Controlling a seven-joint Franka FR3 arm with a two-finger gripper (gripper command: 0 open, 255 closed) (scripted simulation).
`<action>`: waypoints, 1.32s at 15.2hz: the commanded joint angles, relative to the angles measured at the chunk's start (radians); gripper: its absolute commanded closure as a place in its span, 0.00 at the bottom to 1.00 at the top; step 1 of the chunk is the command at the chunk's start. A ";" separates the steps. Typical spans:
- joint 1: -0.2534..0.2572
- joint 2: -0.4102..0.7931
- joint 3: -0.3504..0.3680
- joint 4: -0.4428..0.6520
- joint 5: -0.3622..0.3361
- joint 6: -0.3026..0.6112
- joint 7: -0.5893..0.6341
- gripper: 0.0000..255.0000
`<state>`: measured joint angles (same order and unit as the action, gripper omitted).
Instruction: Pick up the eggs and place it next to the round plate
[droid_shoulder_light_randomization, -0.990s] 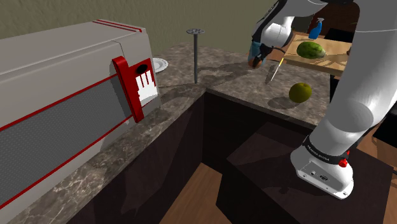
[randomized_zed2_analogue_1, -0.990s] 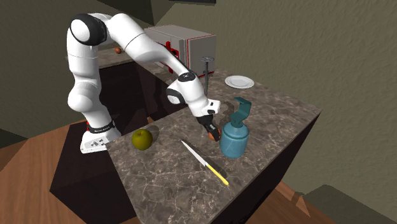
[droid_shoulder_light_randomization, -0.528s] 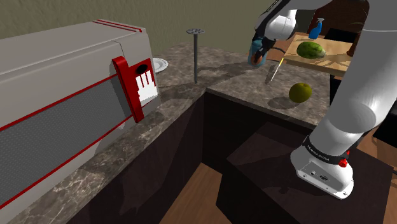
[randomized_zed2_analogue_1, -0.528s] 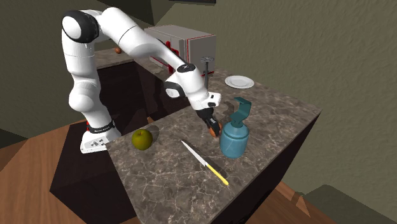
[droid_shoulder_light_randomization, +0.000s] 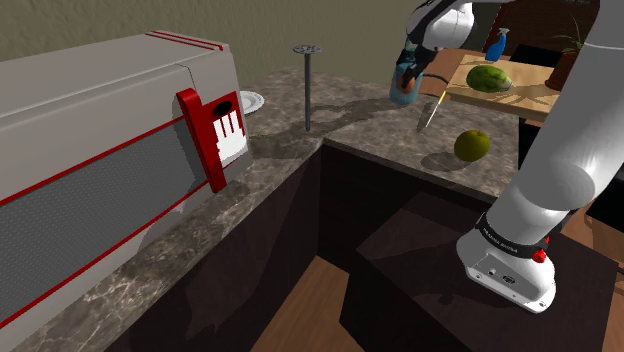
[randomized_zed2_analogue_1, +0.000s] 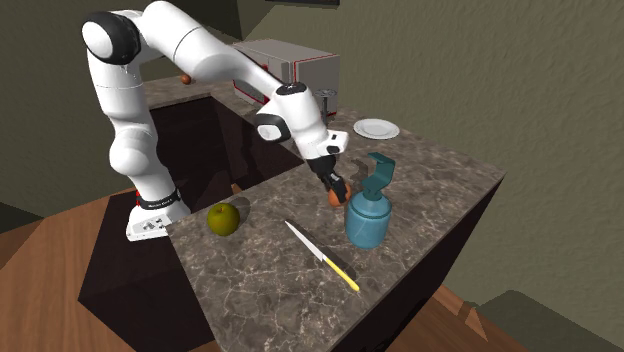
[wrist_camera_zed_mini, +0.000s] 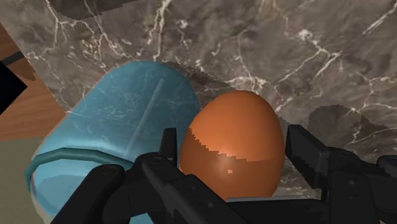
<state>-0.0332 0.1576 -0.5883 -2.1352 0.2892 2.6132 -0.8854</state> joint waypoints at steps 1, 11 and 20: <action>0.005 -0.014 -0.007 0.012 -0.023 -0.023 0.018 1.00; 0.094 -0.061 0.015 0.018 -0.154 -0.052 0.224 1.00; 0.221 -0.024 0.080 0.066 -0.260 -0.064 0.500 1.00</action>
<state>0.1779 0.1145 -0.5161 -2.0893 0.0271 2.5529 -0.4075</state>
